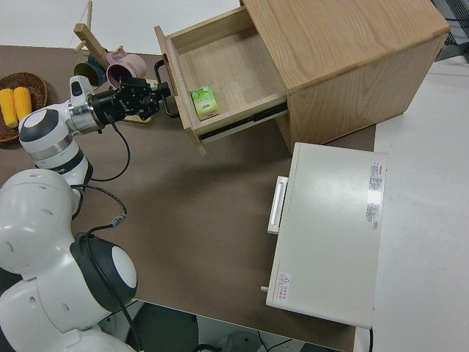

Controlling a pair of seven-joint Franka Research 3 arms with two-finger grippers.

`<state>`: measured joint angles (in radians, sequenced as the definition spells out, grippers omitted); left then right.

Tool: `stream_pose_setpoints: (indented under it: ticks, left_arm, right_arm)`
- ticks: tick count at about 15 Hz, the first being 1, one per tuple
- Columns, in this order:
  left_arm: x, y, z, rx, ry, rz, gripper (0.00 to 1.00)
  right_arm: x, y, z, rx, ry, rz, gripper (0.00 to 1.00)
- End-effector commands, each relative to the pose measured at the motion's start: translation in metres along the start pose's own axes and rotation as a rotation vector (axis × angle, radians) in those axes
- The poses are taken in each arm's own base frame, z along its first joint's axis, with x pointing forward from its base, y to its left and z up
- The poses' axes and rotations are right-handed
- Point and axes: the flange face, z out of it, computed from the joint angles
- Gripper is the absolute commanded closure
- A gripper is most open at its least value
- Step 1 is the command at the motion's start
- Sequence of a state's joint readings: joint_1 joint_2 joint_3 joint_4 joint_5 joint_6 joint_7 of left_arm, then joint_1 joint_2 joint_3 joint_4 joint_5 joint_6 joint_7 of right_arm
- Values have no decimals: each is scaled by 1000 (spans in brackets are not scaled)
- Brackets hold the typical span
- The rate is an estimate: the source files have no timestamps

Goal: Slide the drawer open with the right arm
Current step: 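Pull the drawer handle toward the robot with the right gripper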

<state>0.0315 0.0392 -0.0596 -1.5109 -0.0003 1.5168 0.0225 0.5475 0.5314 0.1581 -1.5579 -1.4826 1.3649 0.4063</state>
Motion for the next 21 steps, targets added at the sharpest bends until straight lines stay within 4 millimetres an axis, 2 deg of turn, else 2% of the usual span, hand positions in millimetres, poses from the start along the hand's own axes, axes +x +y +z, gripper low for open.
stream_pose_setpoints:
  ticks: [1,4,9,11,13,17,18,19,20,21]
  left_arm:
    - [1,-1,-4,16,-5,11,7]
    - [1,-1,-3,16,-7,11,7]
    - [1,-1,-4,16,-5,11,7]
    - [1,-1,-4,16,-5,11,7]
    - [1,-1,-4,16,-5,11,7]
    - [1,-1,-4,16,-5,11,7]
    - [1,-1,-3,16,-7,11,7]
    - [1,-1,-4,16,-5,11,7]
    - [1,-1,-4,16,-5,11,7]
    - [1,-1,-4,16,-5,11,7]
  right_arm:
    - [-2,20,-36,-12,25,10,1000]
    - [-4,19,-49,-18,32,9,1000]
    - [-4,18,-51,-12,28,8,1000]
    - [-2,12,-54,-15,32,2,1000]
    - [-2,10,-63,-20,40,2,1000]
    - [-3,9,-67,-26,36,2,997]
    - [-3,9,-67,-26,36,3,667]
    - [-3,9,-67,-26,36,5,297]
    - [-4,9,-67,-26,34,8,20]
    - [-4,10,-68,-24,36,19,15]
